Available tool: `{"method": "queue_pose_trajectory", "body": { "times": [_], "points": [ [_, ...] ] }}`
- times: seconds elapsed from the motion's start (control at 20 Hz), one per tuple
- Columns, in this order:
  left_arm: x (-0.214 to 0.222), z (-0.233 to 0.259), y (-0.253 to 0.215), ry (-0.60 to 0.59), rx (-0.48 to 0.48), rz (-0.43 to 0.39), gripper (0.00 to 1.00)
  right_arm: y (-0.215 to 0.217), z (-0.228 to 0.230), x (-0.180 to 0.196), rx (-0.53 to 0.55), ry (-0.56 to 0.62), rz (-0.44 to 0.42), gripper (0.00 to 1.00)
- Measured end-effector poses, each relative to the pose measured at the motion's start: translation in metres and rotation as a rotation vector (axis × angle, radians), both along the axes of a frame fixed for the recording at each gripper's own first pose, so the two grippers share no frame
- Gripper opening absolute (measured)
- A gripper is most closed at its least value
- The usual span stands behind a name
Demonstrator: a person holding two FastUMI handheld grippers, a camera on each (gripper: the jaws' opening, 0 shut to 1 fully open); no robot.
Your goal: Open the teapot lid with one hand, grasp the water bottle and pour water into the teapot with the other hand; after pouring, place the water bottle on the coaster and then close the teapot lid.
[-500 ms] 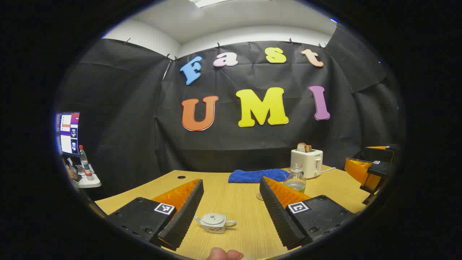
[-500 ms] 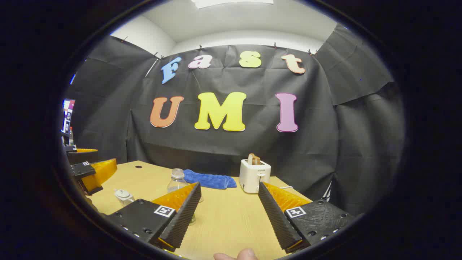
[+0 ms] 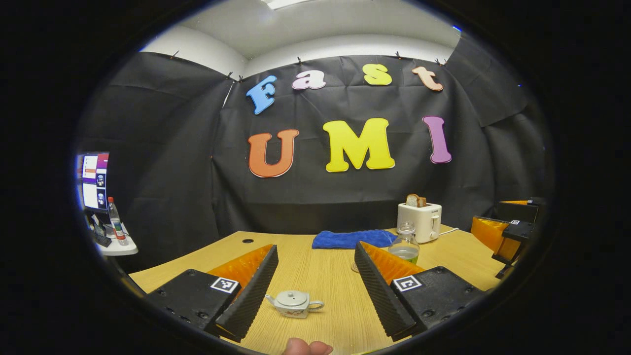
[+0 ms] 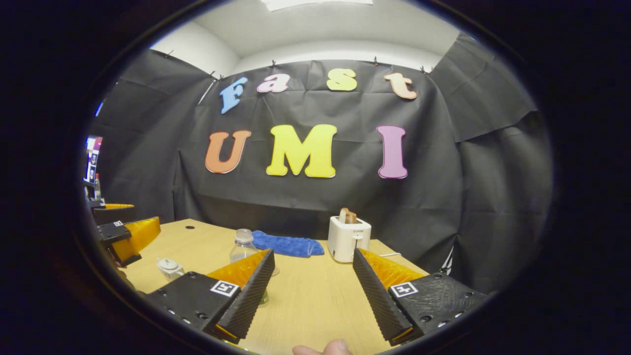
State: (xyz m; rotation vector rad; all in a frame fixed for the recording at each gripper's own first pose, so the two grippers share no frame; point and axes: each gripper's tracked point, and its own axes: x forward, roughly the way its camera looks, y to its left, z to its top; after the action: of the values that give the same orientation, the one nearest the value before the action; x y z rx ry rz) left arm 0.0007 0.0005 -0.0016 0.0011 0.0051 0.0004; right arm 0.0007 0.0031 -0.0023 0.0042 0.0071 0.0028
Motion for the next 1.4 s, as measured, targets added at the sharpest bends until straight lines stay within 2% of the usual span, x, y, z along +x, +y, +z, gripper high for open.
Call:
{"method": "queue_pose_trajectory", "body": {
  "times": [0.05,0.35,0.95,1.1,1.4],
  "points": [
    [0.000,0.001,-0.001,0.000,0.002,-0.002,0.98,0.000,0.000,0.000,0.000,-0.002,0.000,0.98],
    [0.000,0.000,0.000,0.000,0.000,0.000,0.98,0.000,-0.001,0.000,0.003,-0.003,0.002,0.95],
    [0.004,-0.012,0.002,0.018,0.016,0.007,0.98,-0.004,-0.012,0.009,-0.010,0.003,0.017,0.98],
    [0.006,-0.032,0.007,0.076,0.028,-0.010,0.98,-0.002,-0.023,0.013,-0.002,0.018,0.039,0.95],
    [-0.001,-0.074,0.024,0.164,-0.003,0.007,0.99,0.002,-0.048,0.017,0.021,0.059,0.077,0.95]
  ]
}}
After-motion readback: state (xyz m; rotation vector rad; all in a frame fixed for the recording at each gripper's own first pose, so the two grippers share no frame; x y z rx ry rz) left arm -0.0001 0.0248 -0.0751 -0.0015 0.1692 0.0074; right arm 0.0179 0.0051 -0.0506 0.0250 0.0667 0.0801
